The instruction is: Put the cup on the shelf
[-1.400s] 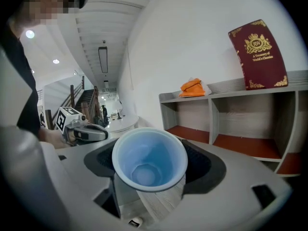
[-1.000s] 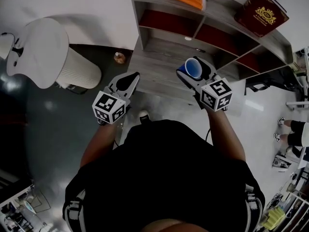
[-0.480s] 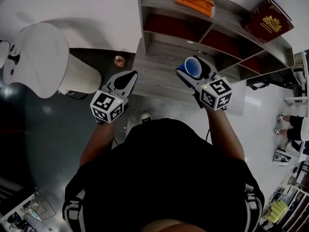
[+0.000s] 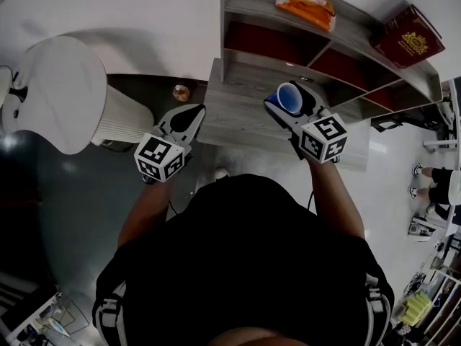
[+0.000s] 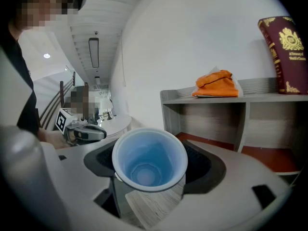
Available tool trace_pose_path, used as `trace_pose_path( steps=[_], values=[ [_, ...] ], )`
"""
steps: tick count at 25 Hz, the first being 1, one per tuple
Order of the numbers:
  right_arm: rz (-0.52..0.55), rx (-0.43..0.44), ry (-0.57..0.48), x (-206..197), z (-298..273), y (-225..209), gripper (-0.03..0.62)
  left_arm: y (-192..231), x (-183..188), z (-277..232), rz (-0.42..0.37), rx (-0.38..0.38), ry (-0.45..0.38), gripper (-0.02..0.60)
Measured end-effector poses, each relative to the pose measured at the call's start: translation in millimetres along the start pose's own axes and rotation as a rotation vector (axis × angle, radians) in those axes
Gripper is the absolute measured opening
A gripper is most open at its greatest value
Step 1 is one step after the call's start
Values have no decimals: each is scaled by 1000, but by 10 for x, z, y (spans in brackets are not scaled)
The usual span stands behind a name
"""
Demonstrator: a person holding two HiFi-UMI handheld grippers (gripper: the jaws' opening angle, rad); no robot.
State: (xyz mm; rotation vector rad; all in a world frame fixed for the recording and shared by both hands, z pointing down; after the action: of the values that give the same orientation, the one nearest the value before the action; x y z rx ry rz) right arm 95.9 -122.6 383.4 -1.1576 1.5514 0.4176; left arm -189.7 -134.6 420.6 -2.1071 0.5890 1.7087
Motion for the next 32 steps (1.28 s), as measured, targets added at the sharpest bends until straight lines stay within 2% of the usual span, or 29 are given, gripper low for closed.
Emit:
trace_pose_path(
  steps=[15, 25, 32],
  values=[
    [-3, -52, -18, 19, -213, 174, 382, 343, -154, 197, 10, -32, 15, 17],
    [39, -69, -9, 43, -114, 301, 382, 324, -254, 272, 28, -31, -7, 17],
    [31, -78, -28, 59, -48, 234, 382, 196, -185, 310, 8, -46, -2, 17]
  ],
)
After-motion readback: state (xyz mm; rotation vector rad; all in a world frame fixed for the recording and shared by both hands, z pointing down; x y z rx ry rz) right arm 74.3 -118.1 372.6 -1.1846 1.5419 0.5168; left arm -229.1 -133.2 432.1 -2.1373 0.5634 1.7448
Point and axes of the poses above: the fingertips, and each gripper's own axes: z backward along the fingers, y to its left, x out of its top, the point moved 8 cm from there along z, backward along the fingers, and after that the axes turned 11 degrees about -z, right-handed, at the moved point
